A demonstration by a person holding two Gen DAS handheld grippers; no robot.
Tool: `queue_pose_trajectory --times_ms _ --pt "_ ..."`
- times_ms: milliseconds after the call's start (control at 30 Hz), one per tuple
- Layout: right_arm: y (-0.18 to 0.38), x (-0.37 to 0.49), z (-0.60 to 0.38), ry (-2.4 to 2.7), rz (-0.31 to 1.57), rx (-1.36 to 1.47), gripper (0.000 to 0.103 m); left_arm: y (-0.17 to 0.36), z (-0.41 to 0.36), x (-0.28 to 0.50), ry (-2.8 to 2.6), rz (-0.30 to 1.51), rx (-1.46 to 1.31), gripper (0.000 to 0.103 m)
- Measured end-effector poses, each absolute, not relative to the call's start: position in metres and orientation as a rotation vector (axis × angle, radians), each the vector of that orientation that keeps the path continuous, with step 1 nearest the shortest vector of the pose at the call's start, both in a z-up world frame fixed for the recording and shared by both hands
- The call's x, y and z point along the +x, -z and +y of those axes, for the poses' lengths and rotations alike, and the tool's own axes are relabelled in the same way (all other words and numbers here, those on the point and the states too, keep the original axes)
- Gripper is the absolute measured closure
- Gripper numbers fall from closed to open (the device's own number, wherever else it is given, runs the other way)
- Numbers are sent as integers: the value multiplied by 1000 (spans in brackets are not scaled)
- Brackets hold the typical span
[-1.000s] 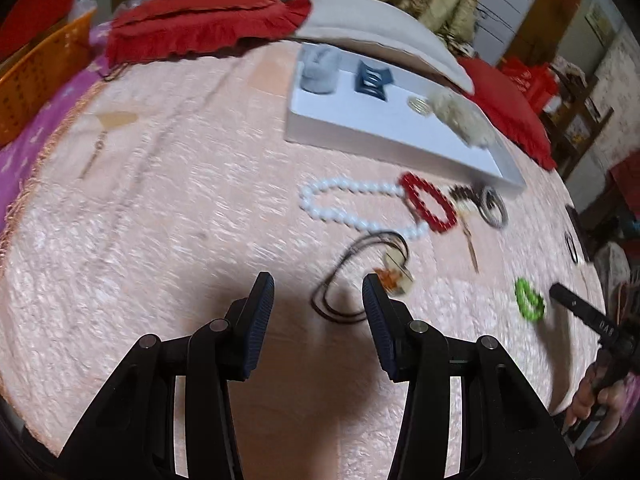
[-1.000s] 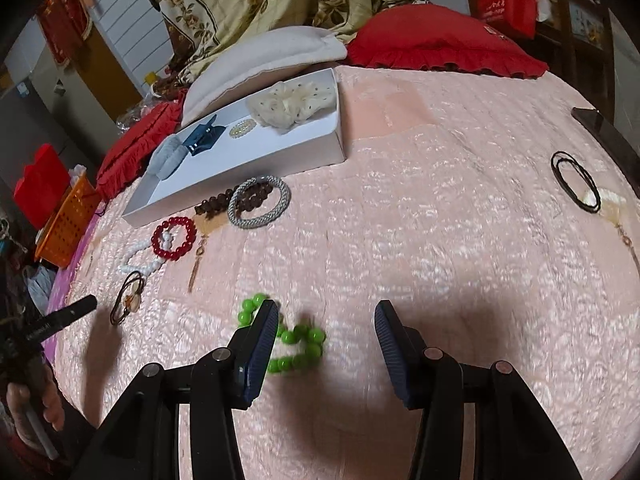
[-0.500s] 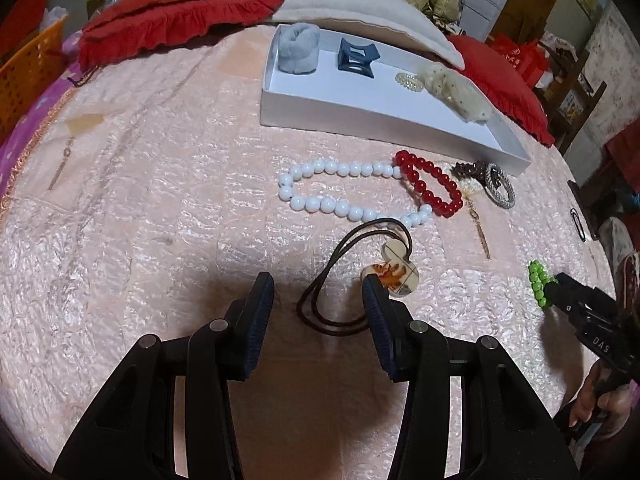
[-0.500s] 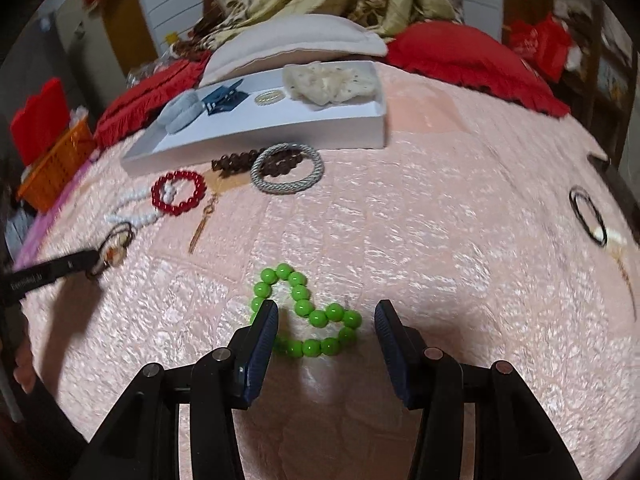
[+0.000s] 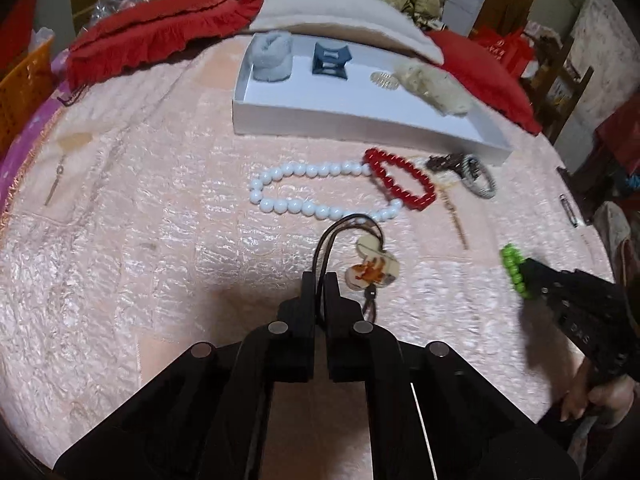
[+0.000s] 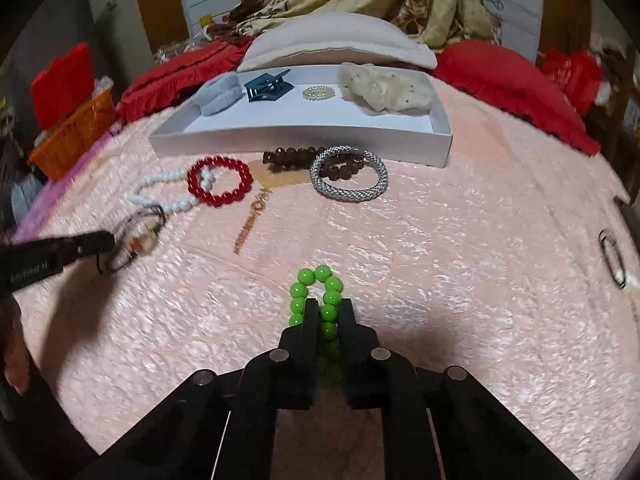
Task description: Organize jewelry
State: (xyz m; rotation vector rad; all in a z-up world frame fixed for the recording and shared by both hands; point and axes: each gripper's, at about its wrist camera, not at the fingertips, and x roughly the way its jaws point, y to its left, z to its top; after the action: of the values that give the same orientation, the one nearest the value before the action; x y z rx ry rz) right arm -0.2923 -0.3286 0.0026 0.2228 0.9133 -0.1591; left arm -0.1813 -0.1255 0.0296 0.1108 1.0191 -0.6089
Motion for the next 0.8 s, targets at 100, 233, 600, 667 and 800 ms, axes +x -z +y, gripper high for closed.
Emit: queue_pose_trajectory --times_ms 100,233,600,667,800 --pt "-10 -295 -329 150 892 264 94 -46 -117 -187 627 994 78 100" --pt "-28 -300 -326 136 852 276 94 -70 -108 -193 645 946 45 100" --pt "-56 -310 -321 117 801 285 94 -63 -114 -184 668 972 68 89" --pt "-52 -311 -321 118 813 291 94 -50 -120 -177 658 997 90 76" --pt "-48 -314 -322 124 821 305 94 -27 -130 -164 652 1035 106 76"
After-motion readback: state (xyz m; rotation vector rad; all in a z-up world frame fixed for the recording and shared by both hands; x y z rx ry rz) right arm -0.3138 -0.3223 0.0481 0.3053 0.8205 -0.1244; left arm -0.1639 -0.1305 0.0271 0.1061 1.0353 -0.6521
